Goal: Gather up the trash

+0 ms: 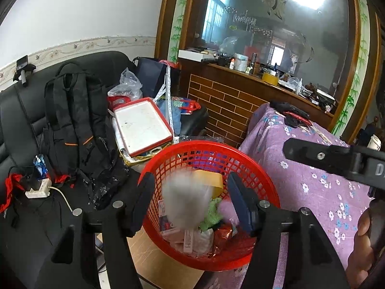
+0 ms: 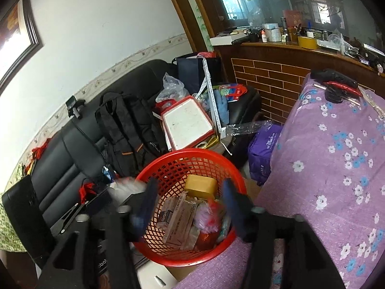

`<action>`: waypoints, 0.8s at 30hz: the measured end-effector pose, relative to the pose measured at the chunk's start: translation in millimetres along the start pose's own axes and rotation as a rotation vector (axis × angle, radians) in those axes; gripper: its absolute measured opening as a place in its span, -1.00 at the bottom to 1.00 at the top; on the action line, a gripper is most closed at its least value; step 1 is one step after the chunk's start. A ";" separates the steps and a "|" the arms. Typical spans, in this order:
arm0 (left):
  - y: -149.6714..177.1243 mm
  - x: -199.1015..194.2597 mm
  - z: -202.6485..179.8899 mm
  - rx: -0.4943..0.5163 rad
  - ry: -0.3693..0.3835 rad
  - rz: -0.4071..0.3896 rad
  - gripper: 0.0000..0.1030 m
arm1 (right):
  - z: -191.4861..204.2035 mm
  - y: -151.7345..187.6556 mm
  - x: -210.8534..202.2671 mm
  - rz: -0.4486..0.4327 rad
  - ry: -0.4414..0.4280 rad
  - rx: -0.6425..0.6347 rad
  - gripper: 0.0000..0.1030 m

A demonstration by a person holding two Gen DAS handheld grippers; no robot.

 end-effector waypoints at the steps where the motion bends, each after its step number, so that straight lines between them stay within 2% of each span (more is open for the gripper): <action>1: -0.5 -0.2 0.1 0.002 -0.004 0.000 0.19 | -1.0 -0.3 -1.6 -0.001 0.002 0.001 0.26; 5: 0.7 -3.6 -2.3 0.003 -0.013 -0.001 0.21 | -5.5 4.7 -15.9 -0.017 0.000 0.000 0.26; 7: 2.5 -7.4 -7.8 0.017 -0.027 -0.008 0.36 | -5.2 9.3 -24.1 -0.036 0.027 -0.023 0.27; 9: 4.0 -11.9 -13.0 0.030 -0.038 -0.015 0.44 | -6.2 13.8 -30.8 -0.053 0.051 -0.043 0.29; 11: 5.2 -17.8 -18.2 0.047 -0.056 -0.024 0.49 | -7.9 21.2 -40.8 -0.077 0.092 -0.065 0.38; 13: 5.7 -23.2 -21.5 0.055 -0.074 -0.032 0.64 | -10.8 28.1 -51.0 -0.100 0.116 -0.077 0.47; 18: 8.7 -39.7 -31.1 0.073 -0.102 -0.048 0.74 | -22.9 45.7 -80.3 -0.150 0.196 -0.101 0.67; 24: 16.9 -60.5 -45.6 0.110 -0.135 -0.075 0.82 | -37.2 70.6 -112.7 -0.195 0.277 -0.118 0.79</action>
Point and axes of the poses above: each gripper's, at about its wrist camera, not at the fingertips, and x roughly the way its jaws point, z to its left, y to its underside, the point moved 3 cm from there along x, roughly the way its jaws point, and after that the axes turned 10 degrees about x, right-handed, at the moved point
